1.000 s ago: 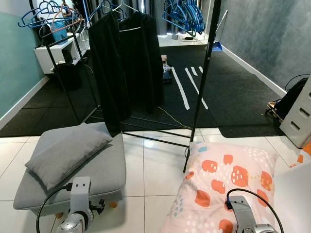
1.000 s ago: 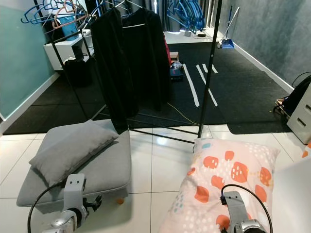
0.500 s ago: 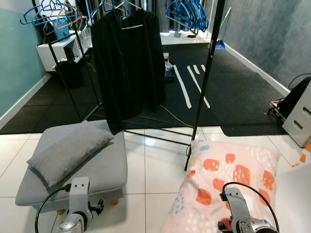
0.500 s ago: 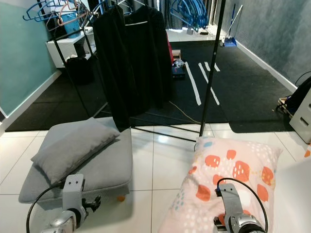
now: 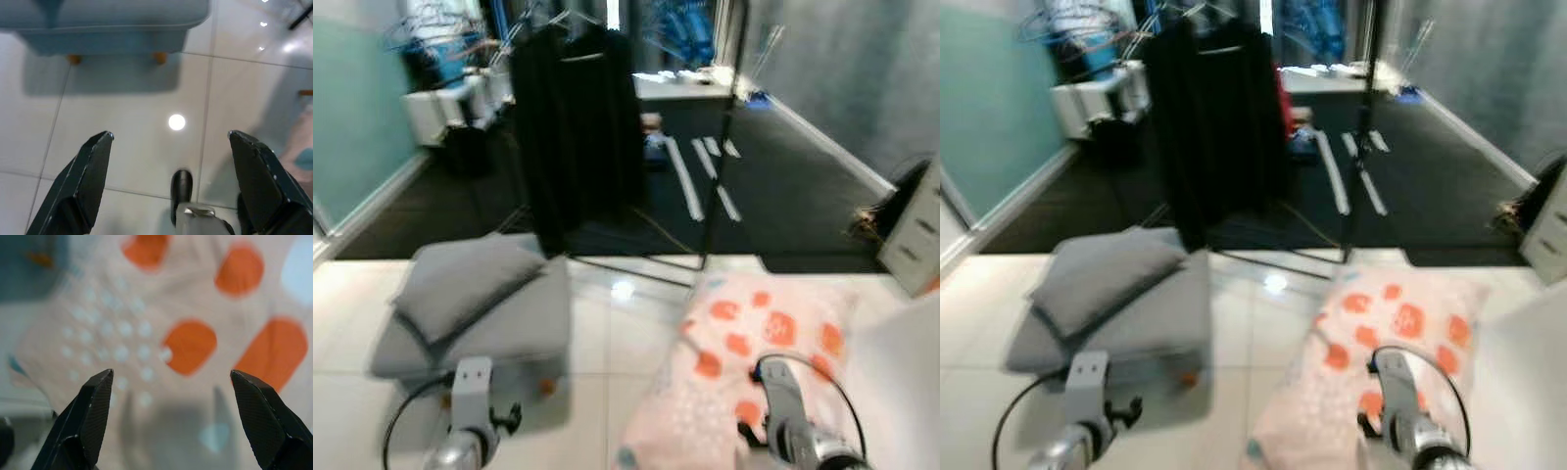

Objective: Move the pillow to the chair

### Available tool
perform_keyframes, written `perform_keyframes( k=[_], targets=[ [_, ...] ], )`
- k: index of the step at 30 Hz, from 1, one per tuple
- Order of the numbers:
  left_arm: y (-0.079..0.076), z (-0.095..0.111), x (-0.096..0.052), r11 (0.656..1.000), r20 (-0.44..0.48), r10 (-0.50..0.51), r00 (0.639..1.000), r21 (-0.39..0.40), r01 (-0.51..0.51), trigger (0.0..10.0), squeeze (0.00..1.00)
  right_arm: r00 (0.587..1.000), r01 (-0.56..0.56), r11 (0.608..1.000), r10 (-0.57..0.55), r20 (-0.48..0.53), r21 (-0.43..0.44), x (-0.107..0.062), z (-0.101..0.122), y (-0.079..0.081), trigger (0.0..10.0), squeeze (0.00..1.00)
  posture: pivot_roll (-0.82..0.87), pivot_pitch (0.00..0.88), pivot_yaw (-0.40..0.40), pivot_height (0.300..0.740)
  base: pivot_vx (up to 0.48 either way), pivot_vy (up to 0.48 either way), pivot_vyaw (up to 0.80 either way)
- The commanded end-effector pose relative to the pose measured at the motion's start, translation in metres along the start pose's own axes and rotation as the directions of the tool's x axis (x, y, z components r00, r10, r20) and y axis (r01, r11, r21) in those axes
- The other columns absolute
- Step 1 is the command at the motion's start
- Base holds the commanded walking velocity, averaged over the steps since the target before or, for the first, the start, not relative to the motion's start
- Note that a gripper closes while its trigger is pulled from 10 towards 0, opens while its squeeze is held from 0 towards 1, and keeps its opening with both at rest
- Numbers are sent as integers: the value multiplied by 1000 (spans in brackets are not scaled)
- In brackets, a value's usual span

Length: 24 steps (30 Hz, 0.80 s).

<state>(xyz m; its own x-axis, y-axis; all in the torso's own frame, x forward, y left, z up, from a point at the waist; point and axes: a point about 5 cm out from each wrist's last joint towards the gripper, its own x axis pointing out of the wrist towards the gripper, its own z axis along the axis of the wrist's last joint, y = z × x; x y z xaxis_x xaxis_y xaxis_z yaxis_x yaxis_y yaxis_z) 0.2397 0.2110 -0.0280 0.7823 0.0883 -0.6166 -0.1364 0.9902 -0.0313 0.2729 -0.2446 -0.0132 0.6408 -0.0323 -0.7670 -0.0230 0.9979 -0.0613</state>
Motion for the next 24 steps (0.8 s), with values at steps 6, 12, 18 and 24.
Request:
perform_keyframes(
  k=[6, 12, 18, 24],
  targets=[
    [-4, 1, 2, 1000, -7, 0, 1000, 4, 0, 10000, 0, 998, -50, 998, 49, 37, 36, 1, 5, 7, 10000, 0, -133, 48, -24, 712, 0, 0, 0],
    [-6, 1, 3, 1000, -7, -4, 1000, 11, 4, 10000, 0, 995, -89, 995, 86, 56, 40, 2, 6, 13, 10000, 0, -137, 47, -22, 712, 0, 0, 400],
    [-7, 1, 3, 1000, -4, -7, 1000, 21, 7, 10000, 0, 988, -135, 990, 131, 85, 40, 2, 11, 17, 10000, 0, -139, 49, -21, 712, 0, 0, 800],
    [-6, 10, 4, 1000, 42, -1, 999, 11, 0, 10000, 0, 966, -198, 979, 188, 175, 44, 0, 27, 22, 10000, 0, -147, 41, -20, 712, 0, 0, 800]
  ],
)
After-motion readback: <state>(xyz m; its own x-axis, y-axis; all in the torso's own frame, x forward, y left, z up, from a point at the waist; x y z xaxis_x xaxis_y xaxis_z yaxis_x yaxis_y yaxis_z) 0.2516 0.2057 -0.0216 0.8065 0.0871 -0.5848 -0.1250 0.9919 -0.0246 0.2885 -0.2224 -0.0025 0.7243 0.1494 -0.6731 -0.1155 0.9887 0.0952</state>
